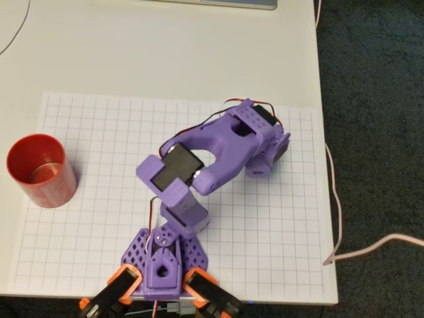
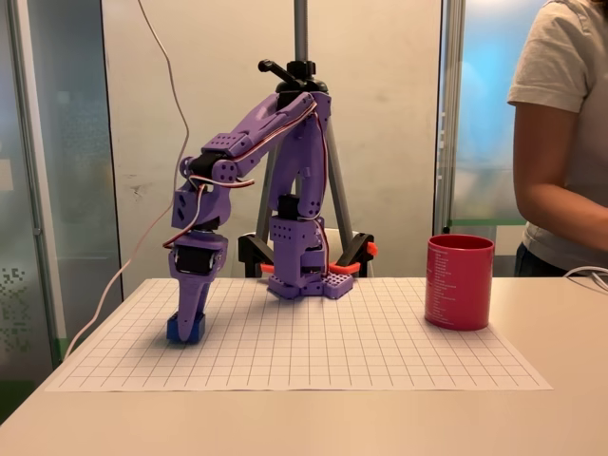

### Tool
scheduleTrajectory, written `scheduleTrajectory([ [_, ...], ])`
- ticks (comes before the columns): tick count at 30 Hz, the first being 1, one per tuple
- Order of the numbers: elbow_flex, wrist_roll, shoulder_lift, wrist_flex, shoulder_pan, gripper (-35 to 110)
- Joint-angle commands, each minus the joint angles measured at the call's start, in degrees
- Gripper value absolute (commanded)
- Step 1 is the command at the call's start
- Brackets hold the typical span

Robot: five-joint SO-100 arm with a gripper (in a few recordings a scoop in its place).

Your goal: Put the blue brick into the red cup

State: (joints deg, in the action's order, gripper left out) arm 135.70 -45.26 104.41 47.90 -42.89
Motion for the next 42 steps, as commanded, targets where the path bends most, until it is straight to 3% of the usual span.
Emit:
scheduleTrajectory([
  [1,-3.8,2.6,4.4,-0.2,-0.7,0],
  [8,-20.1,17.9,12.0,1.9,-2.5,0],
  [17,-33.0,30.8,22.9,10.7,12.0,0],
  [31,-32.2,37.9,39.6,32.0,53.9,0],
  [39,-32.1,47.4,44.3,44.2,89.3,0],
  [42,-31.3,48.8,41.0,46.0,98.0,0],
])
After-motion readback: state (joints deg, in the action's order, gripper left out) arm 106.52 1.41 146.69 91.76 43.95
